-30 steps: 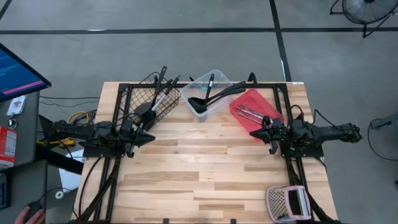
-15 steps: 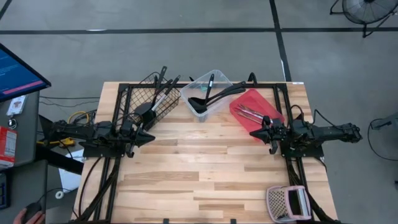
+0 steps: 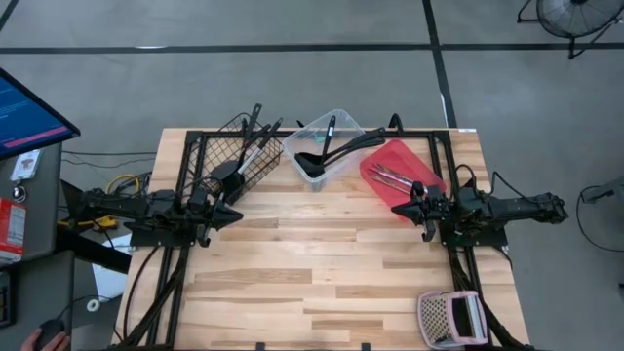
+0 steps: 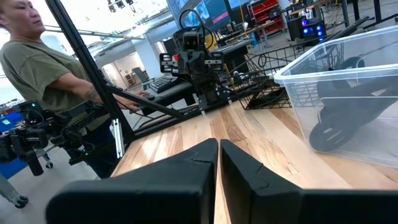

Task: Pick & Place Kitchen Items
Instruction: Return to Home Position

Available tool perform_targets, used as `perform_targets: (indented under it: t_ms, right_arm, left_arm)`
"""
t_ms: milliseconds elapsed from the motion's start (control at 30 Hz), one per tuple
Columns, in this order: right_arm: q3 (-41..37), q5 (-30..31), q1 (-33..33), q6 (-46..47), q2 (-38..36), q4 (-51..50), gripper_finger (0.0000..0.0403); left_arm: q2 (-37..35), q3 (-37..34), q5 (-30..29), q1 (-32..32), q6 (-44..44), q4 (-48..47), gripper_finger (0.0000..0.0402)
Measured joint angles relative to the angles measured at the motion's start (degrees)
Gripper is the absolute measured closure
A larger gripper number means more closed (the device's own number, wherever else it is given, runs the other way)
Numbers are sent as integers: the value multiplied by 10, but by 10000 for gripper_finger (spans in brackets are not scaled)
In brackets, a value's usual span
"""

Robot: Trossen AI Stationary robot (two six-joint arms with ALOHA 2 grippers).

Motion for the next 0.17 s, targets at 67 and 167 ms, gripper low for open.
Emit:
perform_targets:
  t_ms: [67,167]
  right_arm:
    - [0,0,0,0,0,0,386]
    - [0,0,0,0,0,0,386]
  left_arm:
    - [0,0,0,0,0,1,394]
    - [0,0,0,0,0,2,394]
